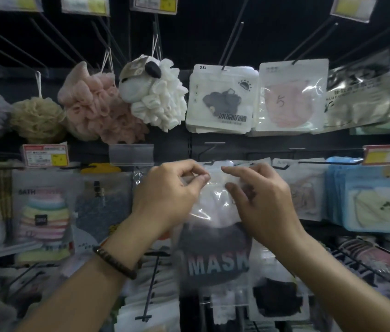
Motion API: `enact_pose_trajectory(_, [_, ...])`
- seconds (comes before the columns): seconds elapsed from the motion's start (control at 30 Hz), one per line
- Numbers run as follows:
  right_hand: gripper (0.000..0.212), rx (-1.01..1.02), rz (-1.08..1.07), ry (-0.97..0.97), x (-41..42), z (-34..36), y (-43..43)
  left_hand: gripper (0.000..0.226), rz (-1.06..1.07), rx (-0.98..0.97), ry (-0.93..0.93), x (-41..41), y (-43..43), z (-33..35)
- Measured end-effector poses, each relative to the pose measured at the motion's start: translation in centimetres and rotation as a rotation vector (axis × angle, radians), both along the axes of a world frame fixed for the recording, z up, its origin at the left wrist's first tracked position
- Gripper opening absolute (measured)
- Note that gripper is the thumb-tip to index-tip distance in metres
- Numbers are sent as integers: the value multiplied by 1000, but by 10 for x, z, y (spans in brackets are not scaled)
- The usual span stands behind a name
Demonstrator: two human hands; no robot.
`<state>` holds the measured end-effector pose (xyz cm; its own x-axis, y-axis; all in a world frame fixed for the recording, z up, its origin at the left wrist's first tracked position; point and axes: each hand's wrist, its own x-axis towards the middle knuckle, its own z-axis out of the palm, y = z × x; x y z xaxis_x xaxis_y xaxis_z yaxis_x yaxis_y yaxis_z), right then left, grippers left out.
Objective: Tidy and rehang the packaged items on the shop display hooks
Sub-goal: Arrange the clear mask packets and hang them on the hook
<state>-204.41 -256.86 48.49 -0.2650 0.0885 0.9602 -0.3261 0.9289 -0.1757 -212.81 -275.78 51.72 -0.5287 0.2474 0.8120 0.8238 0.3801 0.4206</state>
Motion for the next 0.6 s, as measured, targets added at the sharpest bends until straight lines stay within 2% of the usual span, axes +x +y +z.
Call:
enact_pose_trajectory(0.13, [42, -34, 17, 59, -10, 18, 7, 3, 1, 83, 64, -6, 13, 11])
enact_pose_trajectory(0.27, [29, -27, 13, 138, -22, 21, 9, 4, -8, 140, 112, -15, 23, 16])
enact_pose_trajectory(0.4, [20, -67, 13, 112, -32, 21, 14, 2, -4, 124, 84, -24, 30, 19])
enact_pose_trajectory(0.6, [21, -66, -2, 26, -39, 18, 15, 6, 22, 34, 92, -31, 29, 17])
